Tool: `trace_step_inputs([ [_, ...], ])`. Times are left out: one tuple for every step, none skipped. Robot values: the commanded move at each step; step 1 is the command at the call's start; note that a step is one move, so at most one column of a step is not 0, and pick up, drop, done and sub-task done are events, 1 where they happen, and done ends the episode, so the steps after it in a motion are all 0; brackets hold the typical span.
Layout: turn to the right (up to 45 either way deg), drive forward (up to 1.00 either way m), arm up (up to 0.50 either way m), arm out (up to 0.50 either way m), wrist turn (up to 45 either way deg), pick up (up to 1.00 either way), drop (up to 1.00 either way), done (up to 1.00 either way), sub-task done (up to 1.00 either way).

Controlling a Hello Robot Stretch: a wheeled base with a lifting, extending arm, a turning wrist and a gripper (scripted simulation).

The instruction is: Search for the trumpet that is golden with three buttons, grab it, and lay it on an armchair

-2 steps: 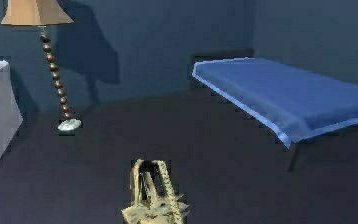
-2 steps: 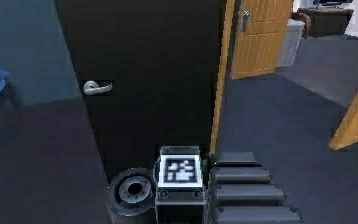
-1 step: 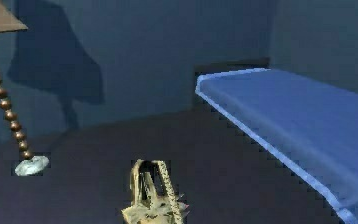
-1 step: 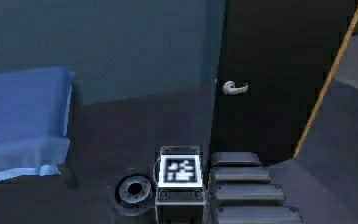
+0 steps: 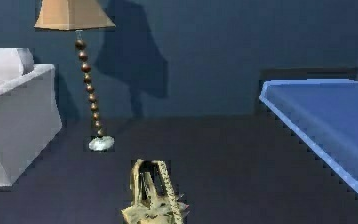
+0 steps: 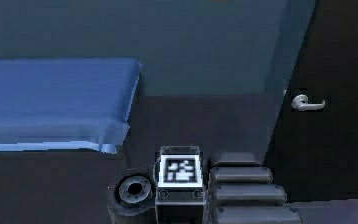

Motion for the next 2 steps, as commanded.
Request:
trace_step_inputs([
  [0.0, 0.45, 0.0, 0.0, 0.0, 0.0, 0.0, 0.0, 0.0],
  [-45.0, 0.0, 0.0, 0.0, 0.0, 0.0, 0.0, 0.0, 0.0],
])
